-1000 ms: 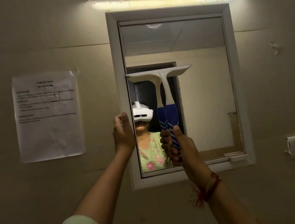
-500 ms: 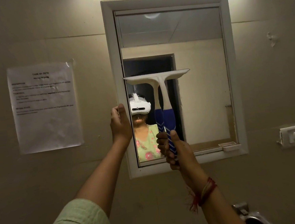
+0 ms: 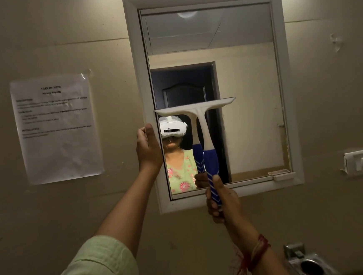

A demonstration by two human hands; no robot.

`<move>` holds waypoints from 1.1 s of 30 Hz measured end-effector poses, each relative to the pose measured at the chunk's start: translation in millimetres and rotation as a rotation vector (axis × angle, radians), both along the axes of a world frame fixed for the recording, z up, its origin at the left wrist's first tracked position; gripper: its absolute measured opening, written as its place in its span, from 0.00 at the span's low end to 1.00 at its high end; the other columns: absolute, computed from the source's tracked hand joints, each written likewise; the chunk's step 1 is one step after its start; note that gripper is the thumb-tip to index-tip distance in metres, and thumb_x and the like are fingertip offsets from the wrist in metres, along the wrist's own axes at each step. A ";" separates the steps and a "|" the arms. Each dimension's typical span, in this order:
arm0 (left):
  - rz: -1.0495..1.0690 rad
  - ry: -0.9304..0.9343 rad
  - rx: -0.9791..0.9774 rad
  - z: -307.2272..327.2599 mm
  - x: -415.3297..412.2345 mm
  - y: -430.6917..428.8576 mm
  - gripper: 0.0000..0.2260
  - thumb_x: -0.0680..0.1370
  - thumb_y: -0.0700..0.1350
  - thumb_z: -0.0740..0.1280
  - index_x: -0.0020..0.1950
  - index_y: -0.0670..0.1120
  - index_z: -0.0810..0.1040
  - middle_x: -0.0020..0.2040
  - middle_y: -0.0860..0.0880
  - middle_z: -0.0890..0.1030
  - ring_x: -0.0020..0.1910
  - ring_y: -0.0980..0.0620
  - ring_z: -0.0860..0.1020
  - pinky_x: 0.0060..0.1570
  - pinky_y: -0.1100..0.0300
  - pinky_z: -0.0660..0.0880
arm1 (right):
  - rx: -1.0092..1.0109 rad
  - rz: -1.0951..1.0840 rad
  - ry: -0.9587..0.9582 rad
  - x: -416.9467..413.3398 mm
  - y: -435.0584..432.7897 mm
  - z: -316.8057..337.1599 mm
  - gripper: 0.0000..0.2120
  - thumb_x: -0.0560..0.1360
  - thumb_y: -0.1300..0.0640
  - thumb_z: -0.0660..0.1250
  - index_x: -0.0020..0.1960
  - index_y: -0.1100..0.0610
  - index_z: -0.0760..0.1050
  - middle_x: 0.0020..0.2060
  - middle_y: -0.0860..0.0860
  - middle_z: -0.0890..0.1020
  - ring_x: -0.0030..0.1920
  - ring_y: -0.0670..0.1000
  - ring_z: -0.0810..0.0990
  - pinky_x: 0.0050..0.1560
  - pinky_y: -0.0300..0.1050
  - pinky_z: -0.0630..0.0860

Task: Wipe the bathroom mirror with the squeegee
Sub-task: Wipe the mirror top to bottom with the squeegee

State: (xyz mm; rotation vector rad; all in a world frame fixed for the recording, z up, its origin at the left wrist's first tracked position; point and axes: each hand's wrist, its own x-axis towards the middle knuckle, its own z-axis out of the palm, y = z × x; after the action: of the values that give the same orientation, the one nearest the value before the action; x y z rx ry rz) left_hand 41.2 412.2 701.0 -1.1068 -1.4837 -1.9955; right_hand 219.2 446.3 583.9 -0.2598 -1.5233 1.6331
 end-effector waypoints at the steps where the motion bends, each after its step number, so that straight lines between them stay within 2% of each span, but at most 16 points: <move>1: -0.001 -0.001 -0.001 -0.2 -0.2 0.2 0.20 0.80 0.55 0.50 0.52 0.40 0.70 0.36 0.56 0.70 0.35 0.61 0.69 0.30 0.79 0.64 | 0.005 0.000 -0.005 0.7 0.2 -2.7 0.23 0.65 0.33 0.58 0.32 0.54 0.71 0.20 0.46 0.70 0.19 0.43 0.65 0.19 0.33 0.61; 6: 0.016 -0.004 0.000 -0.4 -0.2 -0.9 0.19 0.80 0.54 0.50 0.51 0.40 0.70 0.35 0.56 0.70 0.35 0.61 0.68 0.29 0.77 0.63 | 0.006 -0.018 -0.028 0.2 -1.7 -15.5 0.24 0.66 0.33 0.57 0.31 0.55 0.71 0.20 0.46 0.69 0.19 0.44 0.64 0.19 0.33 0.60; 10: 0.021 -0.009 0.000 0.3 2.7 -2.5 0.19 0.80 0.54 0.50 0.54 0.41 0.71 0.39 0.58 0.70 0.39 0.58 0.68 0.33 0.67 0.60 | 0.005 -0.035 -0.037 0.1 -4.4 -19.6 0.24 0.68 0.34 0.57 0.30 0.54 0.71 0.20 0.45 0.70 0.19 0.44 0.65 0.20 0.33 0.61; 16: 0.031 -0.014 0.001 1.0 3.1 -1.1 0.19 0.80 0.53 0.50 0.56 0.40 0.71 0.38 0.60 0.68 0.41 0.57 0.69 0.34 0.71 0.61 | -0.002 -0.033 -0.076 3.5 -5.3 -32.0 0.24 0.65 0.32 0.57 0.31 0.54 0.71 0.21 0.46 0.70 0.20 0.44 0.65 0.21 0.33 0.61; 19: 0.024 -0.016 -0.005 0.9 3.8 -1.6 0.20 0.80 0.54 0.50 0.58 0.40 0.70 0.38 0.62 0.67 0.39 0.63 0.68 0.34 0.79 0.63 | -0.022 -0.031 -0.094 5.2 -5.6 -41.0 0.24 0.65 0.32 0.57 0.32 0.54 0.72 0.21 0.46 0.70 0.21 0.44 0.65 0.21 0.34 0.61; 22: 0.019 -0.022 -0.010 1.1 3.1 -1.4 0.19 0.80 0.55 0.50 0.54 0.40 0.71 0.38 0.57 0.70 0.39 0.57 0.69 0.35 0.67 0.62 | -0.023 -0.037 -0.106 5.9 -8.1 -49.1 0.24 0.67 0.33 0.56 0.32 0.54 0.71 0.22 0.46 0.70 0.21 0.44 0.65 0.22 0.34 0.61; 25: 0.014 -0.028 -0.017 0.8 1.4 -1.0 0.19 0.80 0.55 0.50 0.55 0.41 0.71 0.39 0.57 0.71 0.39 0.60 0.69 0.33 0.71 0.63 | -0.032 -0.029 -0.117 7.1 -10.8 -58.0 0.24 0.67 0.33 0.56 0.31 0.53 0.71 0.21 0.46 0.69 0.21 0.44 0.65 0.22 0.34 0.61; 27: 0.017 -0.025 -0.015 1.2 1.1 -0.6 0.19 0.80 0.55 0.50 0.55 0.41 0.71 0.41 0.55 0.72 0.41 0.57 0.69 0.33 0.69 0.62 | -0.039 -0.022 -0.125 8.2 -12.0 -63.3 0.24 0.67 0.33 0.56 0.31 0.53 0.71 0.21 0.45 0.69 0.21 0.43 0.65 0.22 0.34 0.62; 30: 0.014 -0.034 -0.014 0.9 1.8 0.2 0.19 0.80 0.55 0.50 0.59 0.44 0.70 0.46 0.56 0.70 0.48 0.57 0.67 0.37 0.69 0.59 | -0.059 -0.020 -0.131 11.2 -13.4 -69.6 0.23 0.66 0.33 0.57 0.31 0.53 0.71 0.21 0.46 0.70 0.21 0.44 0.65 0.22 0.34 0.61; 33: 0.015 -0.044 -0.027 0.2 1.8 0.2 0.21 0.80 0.56 0.50 0.61 0.42 0.70 0.48 0.55 0.70 0.49 0.57 0.67 0.41 0.68 0.59 | -0.074 -0.018 -0.145 14.1 -14.3 -72.0 0.23 0.66 0.33 0.57 0.31 0.54 0.70 0.21 0.47 0.69 0.21 0.44 0.65 0.22 0.35 0.61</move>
State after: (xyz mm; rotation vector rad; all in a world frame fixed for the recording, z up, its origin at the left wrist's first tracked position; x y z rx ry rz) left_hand 43.0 412.4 701.2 -1.0653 -1.5414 -2.0074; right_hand 233.3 432.0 512.0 -0.4392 -1.5651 1.6888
